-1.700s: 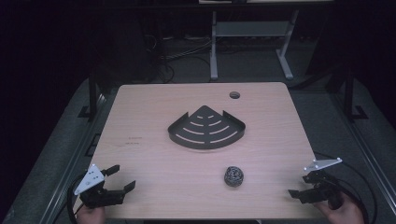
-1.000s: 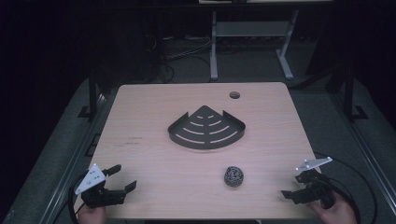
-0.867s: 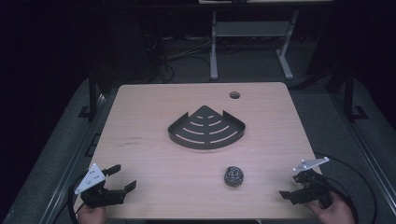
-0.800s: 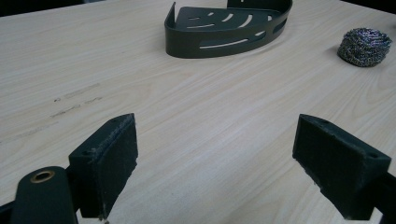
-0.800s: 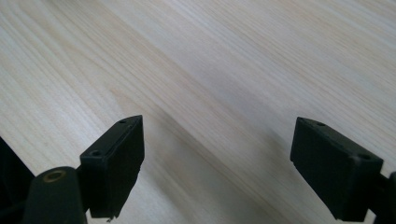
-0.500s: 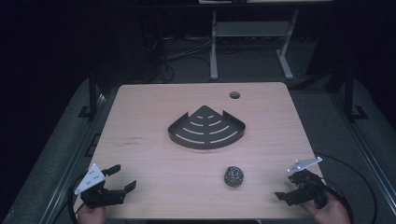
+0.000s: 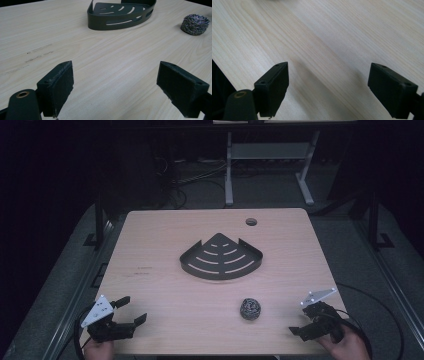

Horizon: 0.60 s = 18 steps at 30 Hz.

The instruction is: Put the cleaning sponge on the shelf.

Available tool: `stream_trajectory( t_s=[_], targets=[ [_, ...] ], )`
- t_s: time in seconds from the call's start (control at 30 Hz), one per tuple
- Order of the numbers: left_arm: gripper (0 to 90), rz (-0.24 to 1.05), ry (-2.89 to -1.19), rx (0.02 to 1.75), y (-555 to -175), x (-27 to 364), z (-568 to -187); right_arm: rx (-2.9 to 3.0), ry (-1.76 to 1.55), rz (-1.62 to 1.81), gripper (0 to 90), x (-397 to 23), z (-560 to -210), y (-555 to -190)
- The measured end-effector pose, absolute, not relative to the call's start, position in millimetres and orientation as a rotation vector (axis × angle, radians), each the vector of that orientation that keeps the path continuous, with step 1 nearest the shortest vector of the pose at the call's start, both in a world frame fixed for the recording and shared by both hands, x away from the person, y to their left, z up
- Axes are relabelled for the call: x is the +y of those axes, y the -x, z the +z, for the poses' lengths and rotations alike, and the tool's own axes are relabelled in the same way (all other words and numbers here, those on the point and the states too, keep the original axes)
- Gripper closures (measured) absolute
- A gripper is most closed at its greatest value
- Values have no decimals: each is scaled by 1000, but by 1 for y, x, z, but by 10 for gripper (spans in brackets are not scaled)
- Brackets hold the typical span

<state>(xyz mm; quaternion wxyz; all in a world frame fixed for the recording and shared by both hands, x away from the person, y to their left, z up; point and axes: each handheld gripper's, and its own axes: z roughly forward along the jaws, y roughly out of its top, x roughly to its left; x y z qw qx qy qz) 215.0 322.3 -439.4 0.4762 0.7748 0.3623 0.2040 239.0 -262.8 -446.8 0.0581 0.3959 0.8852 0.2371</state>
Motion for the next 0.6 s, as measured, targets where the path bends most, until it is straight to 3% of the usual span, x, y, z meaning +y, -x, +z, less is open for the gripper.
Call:
stream_trajectory(
  t_s=[0.6],
  targets=[
    [133,500,-1877,892,-214,324,-438,2751,-1117,700,166,-240,-446,-242]
  ],
)
